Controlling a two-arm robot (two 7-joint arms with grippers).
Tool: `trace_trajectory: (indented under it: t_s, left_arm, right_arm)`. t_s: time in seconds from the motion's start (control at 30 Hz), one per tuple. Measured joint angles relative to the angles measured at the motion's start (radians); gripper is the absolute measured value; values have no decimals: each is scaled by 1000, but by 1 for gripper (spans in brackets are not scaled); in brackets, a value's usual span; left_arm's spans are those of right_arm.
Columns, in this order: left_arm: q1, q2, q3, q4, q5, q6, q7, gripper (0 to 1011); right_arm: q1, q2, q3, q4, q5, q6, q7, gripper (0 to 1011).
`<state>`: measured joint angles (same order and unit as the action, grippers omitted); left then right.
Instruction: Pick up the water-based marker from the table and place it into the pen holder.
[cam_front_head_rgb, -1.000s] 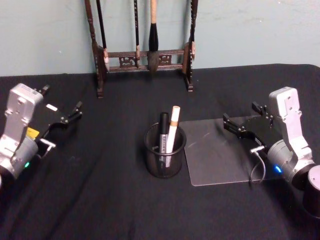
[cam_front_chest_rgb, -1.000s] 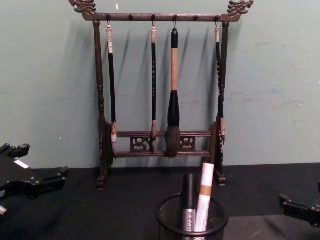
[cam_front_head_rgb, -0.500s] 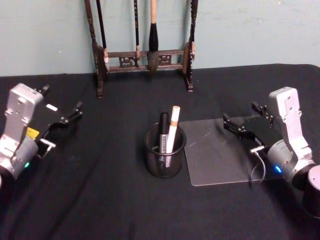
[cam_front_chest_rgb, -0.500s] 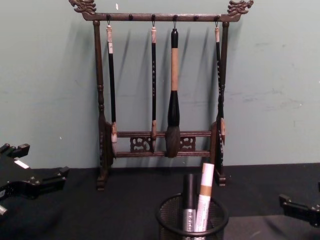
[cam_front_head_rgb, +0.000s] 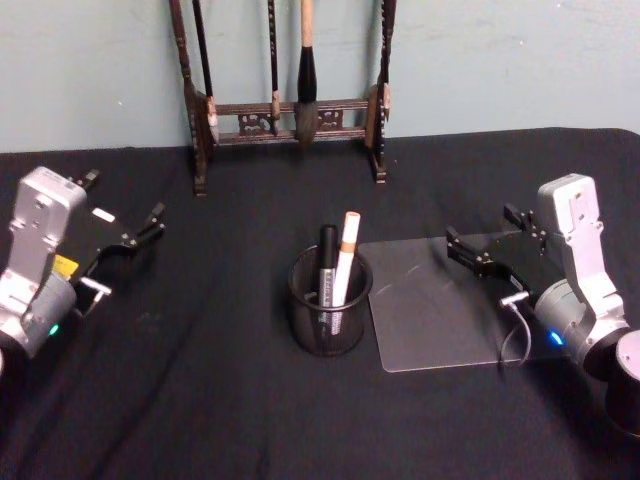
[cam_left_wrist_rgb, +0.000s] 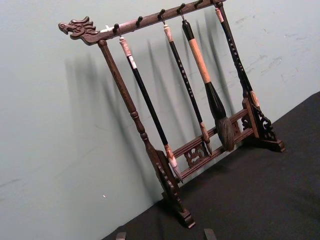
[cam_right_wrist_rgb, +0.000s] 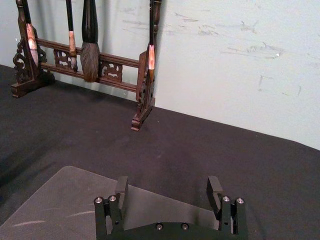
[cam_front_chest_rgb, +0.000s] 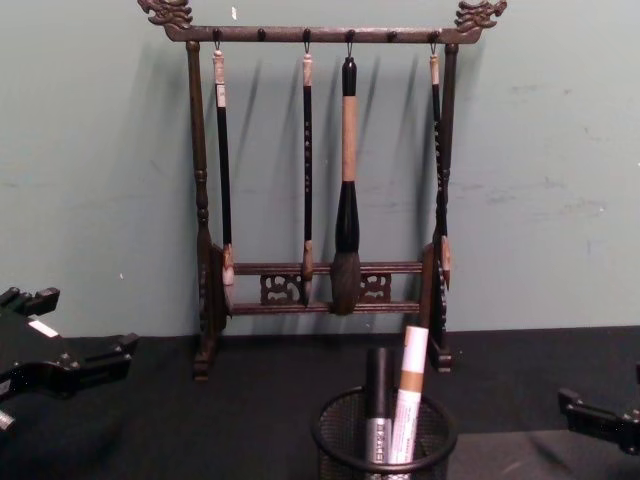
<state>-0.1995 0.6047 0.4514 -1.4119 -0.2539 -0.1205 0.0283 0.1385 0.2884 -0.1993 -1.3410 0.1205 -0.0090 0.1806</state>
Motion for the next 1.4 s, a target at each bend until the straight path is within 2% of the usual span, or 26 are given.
trace_trajectory:
  t_s: [1.4]
  left_arm:
    - [0,0,0,0,0,0,0,1001]
  right_arm:
    - [0,0,0,0,0,0,0,1002]
